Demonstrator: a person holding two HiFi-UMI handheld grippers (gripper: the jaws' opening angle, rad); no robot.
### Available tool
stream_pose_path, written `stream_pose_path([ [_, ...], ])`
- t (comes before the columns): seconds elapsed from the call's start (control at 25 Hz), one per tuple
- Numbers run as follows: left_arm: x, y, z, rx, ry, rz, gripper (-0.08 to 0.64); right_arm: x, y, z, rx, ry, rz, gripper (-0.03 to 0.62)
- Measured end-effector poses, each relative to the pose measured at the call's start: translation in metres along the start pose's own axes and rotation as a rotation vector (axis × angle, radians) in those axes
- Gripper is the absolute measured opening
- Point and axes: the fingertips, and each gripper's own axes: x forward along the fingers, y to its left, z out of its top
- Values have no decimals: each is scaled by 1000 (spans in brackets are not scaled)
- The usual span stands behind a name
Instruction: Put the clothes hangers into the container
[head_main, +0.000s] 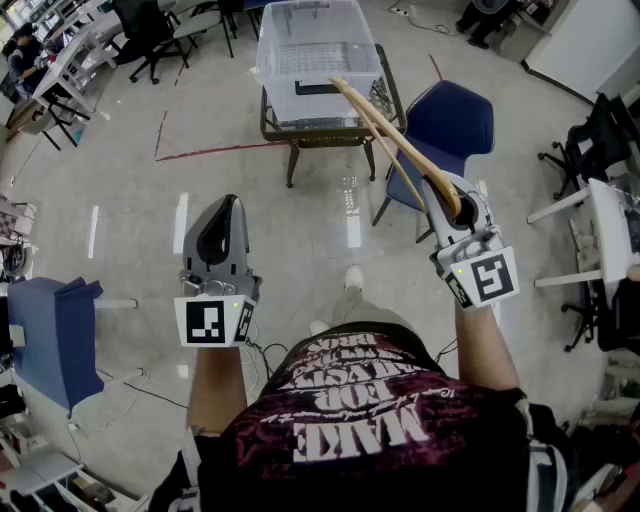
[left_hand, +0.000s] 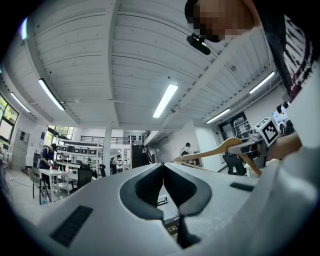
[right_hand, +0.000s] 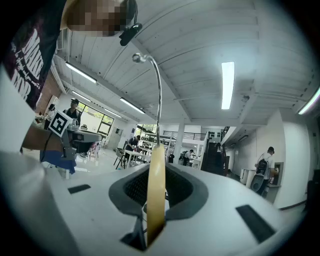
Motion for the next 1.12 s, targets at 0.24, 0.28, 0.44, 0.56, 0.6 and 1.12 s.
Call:
stream_pose_path([
  [0.24,-9,-13,-3,27,35,-8,8,-15,13,-3,8,24,14,58],
  [0.28,-10,-14,-5,29,47,-11,8,-14,14,-3,8,26,13,58],
  [0.44,-15,-15,-13,6,79,0,8,-14,14,-6,20,32,18,58],
  [0.56,-17,-18,-13,-1,85,-4,8,-14,11,-5,57,22,14,60],
  [0.6,-19,-17,-14,2,87,-8,8,-14,12,-4,64,18,14,60],
  [1.12,-41,-28,-25,-30,123,-35,8,-46,16,-13,90,41,-11,60],
])
